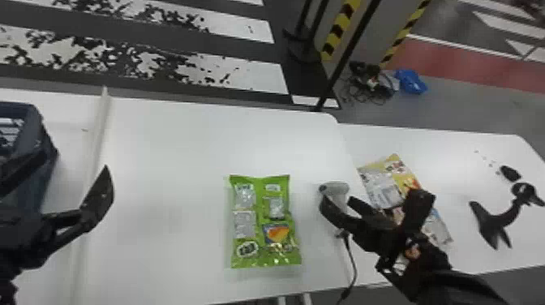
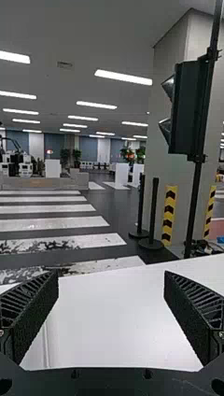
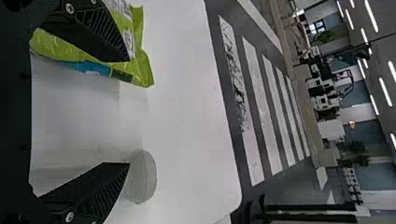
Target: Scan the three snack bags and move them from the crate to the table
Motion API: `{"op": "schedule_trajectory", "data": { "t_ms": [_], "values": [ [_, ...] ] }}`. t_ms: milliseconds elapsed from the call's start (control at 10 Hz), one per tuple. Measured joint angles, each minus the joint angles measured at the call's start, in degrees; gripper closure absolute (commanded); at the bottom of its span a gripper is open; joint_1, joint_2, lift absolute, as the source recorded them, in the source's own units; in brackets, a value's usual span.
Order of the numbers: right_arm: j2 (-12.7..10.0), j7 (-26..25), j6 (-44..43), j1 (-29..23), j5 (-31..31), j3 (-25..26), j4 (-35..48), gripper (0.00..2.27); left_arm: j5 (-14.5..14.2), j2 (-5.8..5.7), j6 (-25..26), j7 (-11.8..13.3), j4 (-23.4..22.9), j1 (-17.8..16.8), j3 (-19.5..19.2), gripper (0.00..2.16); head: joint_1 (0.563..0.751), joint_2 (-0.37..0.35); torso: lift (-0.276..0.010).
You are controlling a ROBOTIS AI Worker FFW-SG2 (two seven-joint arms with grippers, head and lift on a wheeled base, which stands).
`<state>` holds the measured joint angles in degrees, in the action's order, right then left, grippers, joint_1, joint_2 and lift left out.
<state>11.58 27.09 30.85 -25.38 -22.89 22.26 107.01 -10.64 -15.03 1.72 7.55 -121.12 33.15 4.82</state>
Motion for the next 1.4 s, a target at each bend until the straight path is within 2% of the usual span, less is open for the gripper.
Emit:
{"op": "schedule_trajectory", "data": {
  "t_ms": [100,200,500,800,1100,1200,1300,1400],
  "values": [
    [0.01,4.01,7.99,1.09,-2.00,0.94,0.69,0.09,0.00,-0.02,0.00,0.00,-0.15,0.15,-0.01,0.03,0.695,-0.238,-0.062],
    [0.02,5.85,13.22,2.26,-2.47,1.28,0.78,0.09,0.01,-0.06,0.00,0.00,-0.29,0.34,-0.04,0.03,0.695,-0.228,-0.062],
    [0.43,9.89,24.05,6.65,-2.10,0.86,-2.62,0.09,0.01,-0.25,0.00,0.04,-0.43,0.52,-0.08,0.03,0.695,-0.194,-0.062],
    [1.32,13.82,28.33,11.19,-2.64,0.04,-10.18,0.09,0.02,-0.47,0.00,0.07,-0.51,0.67,-0.19,0.03,0.695,-0.173,-0.062],
    [1.79,15.28,26.20,12.71,-1.09,-4.03,-12.21,0.15,0.10,-0.49,0.00,0.09,-0.39,0.77,-0.20,0.03,0.695,-0.139,-0.062],
    [1.80,16.22,25.33,13.03,-0.08,-5.68,-12.72,0.78,0.15,-0.39,0.00,0.09,-0.24,0.73,-0.13,0.03,0.695,-0.121,-0.062],
    [1.80,16.77,24.63,13.48,1.83,-7.47,-13.09,2.09,0.23,-0.29,0.00,0.09,0.06,0.61,-0.08,0.03,0.695,-0.106,-0.062],
    [1.80,16.46,24.15,13.87,4.85,-9.25,-13.21,2.24,0.33,-0.20,0.00,0.12,0.44,0.52,-0.04,0.03,0.695,-0.102,-0.062]
  ]
}}
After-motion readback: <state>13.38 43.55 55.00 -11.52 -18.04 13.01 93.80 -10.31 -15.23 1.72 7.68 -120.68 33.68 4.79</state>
